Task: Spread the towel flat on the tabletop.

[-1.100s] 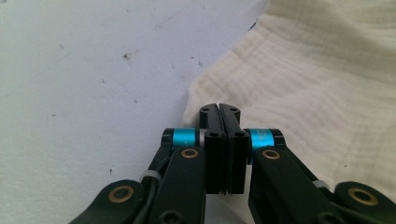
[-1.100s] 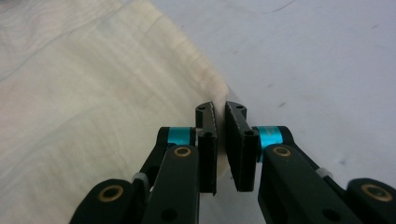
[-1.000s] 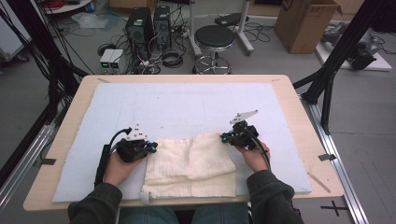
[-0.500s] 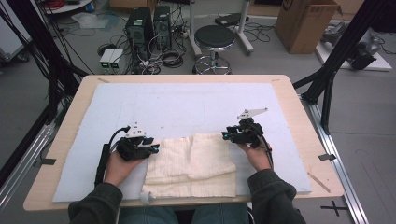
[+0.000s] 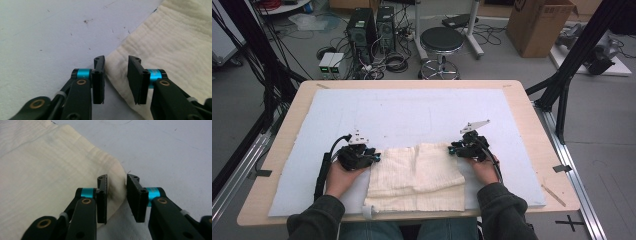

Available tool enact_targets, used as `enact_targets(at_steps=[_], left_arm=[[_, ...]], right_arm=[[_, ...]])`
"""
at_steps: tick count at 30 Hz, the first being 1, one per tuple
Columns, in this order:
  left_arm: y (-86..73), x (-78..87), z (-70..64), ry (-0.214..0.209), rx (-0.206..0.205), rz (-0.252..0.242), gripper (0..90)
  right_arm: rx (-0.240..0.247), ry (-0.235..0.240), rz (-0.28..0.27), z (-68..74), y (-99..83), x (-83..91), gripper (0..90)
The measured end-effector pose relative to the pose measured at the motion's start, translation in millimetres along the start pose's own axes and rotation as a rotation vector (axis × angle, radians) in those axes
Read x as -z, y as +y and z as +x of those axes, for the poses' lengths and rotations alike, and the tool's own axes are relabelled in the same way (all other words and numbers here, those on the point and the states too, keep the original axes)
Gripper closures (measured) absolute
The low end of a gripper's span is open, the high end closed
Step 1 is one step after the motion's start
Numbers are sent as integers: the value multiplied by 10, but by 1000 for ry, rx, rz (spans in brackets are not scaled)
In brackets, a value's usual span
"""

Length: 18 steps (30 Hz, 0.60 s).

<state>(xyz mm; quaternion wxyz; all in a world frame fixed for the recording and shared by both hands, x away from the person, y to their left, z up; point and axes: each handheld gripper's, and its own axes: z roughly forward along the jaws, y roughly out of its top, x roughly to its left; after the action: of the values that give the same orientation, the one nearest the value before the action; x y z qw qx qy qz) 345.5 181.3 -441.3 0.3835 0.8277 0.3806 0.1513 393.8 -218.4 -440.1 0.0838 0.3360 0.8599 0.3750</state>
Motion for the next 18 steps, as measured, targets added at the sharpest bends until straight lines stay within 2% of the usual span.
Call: enact_targets(at_steps=[3, 5, 11, 14, 16, 18], left_arm=[[2, -18, -21, -11, -10, -10, 821], [9, -22, -31, -12, -25, -8, 854], [29, 9, -20, -14, -20, -26, 870], [101, 61, -4, -7, -22, -70, 871], [183, 66, 35, 9, -27, -93, 872], [259, 49, 89, 22, -5, -103, 872]], right_arm=[[19, 14, -1, 4, 2, -7, 814], [29, 13, 3, 25, 8, -10, 840], [31, 41, -4, 10, 9, 7, 851], [49, 46, -37, 35, 44, 63, 852], [49, 45, -40, 31, 92, 105, 852], [53, 27, -56, -3, 167, 164, 852]])
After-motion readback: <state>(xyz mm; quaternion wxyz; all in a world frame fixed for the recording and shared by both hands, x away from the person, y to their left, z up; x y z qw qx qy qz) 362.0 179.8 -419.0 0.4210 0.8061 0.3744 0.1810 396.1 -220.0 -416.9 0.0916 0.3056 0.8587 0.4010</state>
